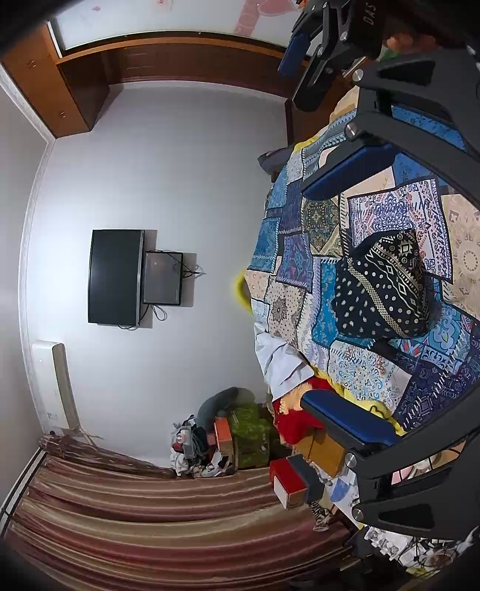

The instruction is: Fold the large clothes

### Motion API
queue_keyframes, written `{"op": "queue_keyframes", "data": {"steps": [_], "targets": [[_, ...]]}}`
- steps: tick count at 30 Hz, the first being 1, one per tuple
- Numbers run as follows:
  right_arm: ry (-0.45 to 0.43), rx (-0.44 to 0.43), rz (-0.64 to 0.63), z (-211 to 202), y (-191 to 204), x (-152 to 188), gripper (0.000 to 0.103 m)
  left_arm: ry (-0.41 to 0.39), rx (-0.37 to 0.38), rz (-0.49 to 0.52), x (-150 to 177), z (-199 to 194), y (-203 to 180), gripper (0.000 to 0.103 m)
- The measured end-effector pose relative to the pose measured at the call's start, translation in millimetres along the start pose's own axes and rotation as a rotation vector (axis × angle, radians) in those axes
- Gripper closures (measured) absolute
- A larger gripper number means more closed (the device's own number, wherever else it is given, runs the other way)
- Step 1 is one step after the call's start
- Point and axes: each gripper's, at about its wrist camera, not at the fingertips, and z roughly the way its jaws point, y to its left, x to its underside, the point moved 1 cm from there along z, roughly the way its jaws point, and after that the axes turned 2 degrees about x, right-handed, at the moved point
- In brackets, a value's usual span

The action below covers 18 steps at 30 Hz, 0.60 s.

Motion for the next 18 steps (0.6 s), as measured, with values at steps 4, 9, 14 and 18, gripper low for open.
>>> {"op": "queue_keyframes", "data": {"steps": [4,9,14,18], "targets": [[0.007,-0.003,0.0,1.4,-0.2,0.3,0.0,-0.001,0.001,-0.007,0.2,0.3,1.6,0.0],[0.017,-0.003,0.005,6.0,-0.5,2.7,0.0,0.0,0.003,-0.012,-0.6,2.7,3.5,0.0],[0.023,-0.005,0.006,7.8,-1.2,3.6,0.0,0.0,0.003,-0.013,-0.9,3.6,5.1,0.0],[0.024,-0.007,0.008,7.6,-1.6,3.6,0.0,0.005,0.005,-0.016,-0.3,5.4,4.9,0.0]]}}
